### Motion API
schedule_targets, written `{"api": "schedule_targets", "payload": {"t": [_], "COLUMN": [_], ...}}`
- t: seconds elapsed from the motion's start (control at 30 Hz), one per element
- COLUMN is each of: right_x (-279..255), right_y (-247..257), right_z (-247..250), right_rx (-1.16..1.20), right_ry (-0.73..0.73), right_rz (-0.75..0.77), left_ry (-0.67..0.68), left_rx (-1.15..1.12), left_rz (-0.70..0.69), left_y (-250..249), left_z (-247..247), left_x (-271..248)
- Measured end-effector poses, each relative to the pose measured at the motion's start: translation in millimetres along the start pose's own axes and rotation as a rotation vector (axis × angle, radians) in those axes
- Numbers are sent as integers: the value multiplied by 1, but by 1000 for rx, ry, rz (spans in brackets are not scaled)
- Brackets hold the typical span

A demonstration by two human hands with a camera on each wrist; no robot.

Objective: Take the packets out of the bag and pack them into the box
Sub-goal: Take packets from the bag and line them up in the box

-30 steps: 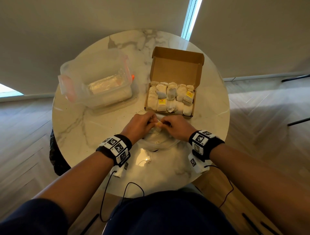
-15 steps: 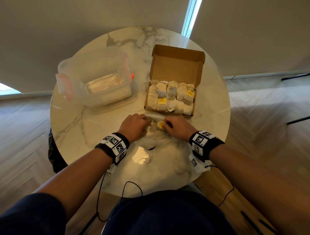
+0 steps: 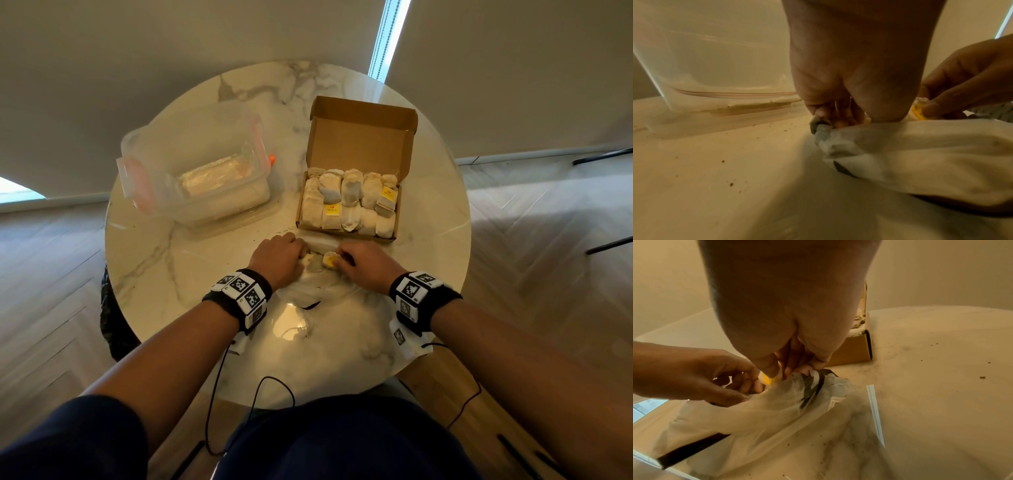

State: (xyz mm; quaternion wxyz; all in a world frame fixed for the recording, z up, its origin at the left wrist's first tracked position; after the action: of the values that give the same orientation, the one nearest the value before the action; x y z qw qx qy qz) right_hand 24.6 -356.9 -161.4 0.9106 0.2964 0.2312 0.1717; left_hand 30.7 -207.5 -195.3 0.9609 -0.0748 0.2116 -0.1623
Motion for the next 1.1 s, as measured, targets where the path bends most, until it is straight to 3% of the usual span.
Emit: {"api": "schedule_targets", "payload": {"t": [0.17,0.6,0.8,0.97,1.1], "right_x": [-2,-3,-4,-4,-3], "right_y": [1,4,0,-9,-12], "right_z": [1,3,4,8,9], "right_rx": [-13,-6,17,57,58], "right_ry": [2,-26,-33,-59,-58], "right_rz": [7,38,42,14,5], "left_ry": [5,51,41,-45,-16], "left_rx": [66,-58,-19,-228,-432], "left_rz": [-8,53,-13,-112,-101], "left_y": [-2,-4,-15,-26,-23], "left_z": [1,-3,3,26,37], "left_x": [1,-3,-5,-11,-20]}}
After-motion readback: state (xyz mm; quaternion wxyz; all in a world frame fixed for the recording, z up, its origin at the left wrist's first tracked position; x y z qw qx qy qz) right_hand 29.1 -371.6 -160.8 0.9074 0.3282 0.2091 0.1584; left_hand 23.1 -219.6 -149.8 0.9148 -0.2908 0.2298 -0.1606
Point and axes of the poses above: each hand's wrist, its own x-axis towards the middle knuckle, its own z-axis out of the back of the hand, y = z × x, the point moved 9 cm from there along x, towards the middle knuckle, and after that the axes turned 2 degrees about -y, right-handed, at the moved point
